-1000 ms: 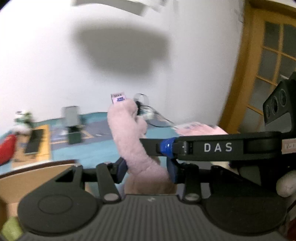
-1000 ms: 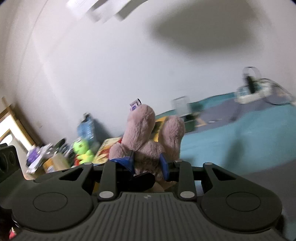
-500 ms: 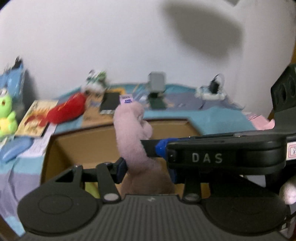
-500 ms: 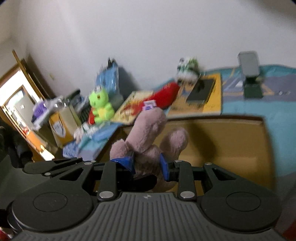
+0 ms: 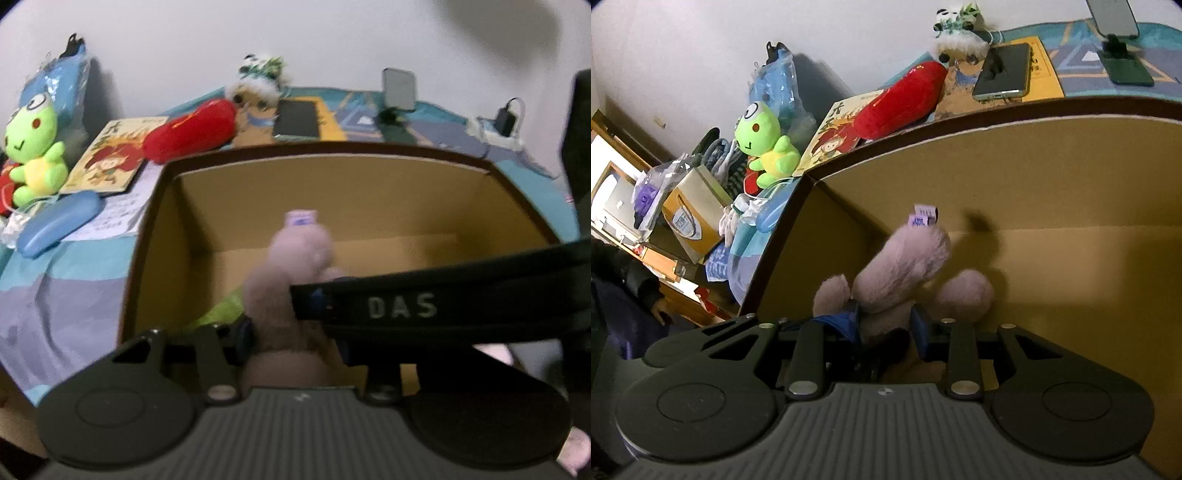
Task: Organize soft objects
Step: 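Lift the pink bunny into the cardboard box and open the right gripper, then move the right gripper to the red cloth on the pile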
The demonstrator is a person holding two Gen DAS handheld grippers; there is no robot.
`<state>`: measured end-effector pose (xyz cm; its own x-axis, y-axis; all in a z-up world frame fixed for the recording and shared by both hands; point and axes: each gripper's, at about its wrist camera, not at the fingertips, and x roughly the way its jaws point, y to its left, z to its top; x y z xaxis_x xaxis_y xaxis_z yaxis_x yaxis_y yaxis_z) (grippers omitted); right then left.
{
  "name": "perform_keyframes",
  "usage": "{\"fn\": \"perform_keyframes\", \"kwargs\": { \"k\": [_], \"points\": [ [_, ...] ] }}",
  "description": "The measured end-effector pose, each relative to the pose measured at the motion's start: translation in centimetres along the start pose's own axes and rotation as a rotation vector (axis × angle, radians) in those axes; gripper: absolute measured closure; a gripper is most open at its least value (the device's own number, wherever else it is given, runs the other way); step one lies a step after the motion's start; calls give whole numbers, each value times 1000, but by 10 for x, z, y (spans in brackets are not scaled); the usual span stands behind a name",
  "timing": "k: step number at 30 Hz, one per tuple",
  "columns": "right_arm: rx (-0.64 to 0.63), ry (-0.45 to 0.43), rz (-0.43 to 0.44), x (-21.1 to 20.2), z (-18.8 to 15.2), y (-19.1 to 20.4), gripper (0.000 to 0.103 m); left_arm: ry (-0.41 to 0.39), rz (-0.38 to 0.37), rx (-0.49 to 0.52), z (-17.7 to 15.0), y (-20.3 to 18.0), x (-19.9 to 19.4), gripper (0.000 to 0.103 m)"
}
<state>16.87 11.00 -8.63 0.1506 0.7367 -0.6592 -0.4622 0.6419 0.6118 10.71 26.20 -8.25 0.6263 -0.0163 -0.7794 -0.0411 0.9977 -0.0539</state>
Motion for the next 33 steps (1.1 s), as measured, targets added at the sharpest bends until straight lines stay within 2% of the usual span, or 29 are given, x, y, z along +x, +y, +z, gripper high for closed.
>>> {"fn": "perform_keyframes", "kwargs": {
  "k": [4,6,12,14,16,23,27,33],
  "points": [
    [38,-15,22,-8,-3,-4,88,31,42,-37,1,7,7,61],
    [24,-35,9,-15,-4,-2,88,39,52,-69,2,11,9,55],
    [13,-92,-26,-34,-7,-4,88,30,80,-53,6,5,-1,54],
    [22,-118,-27,-44,-8,-8,88,11,85,-38,9,2,-12,50],
    [37,-143,-26,-54,-8,-12,88,-14,88,-29,10,-1,-24,37],
    [20,-202,-42,-91,-19,-17,88,-71,123,-35,13,-14,-66,37],
    [-19,-229,-66,-113,-31,-17,88,-77,170,-3,9,-37,-82,37],
    [-54,-251,-105,-143,-49,-25,88,-80,185,18,-4,-75,-98,35]
  ]
}}
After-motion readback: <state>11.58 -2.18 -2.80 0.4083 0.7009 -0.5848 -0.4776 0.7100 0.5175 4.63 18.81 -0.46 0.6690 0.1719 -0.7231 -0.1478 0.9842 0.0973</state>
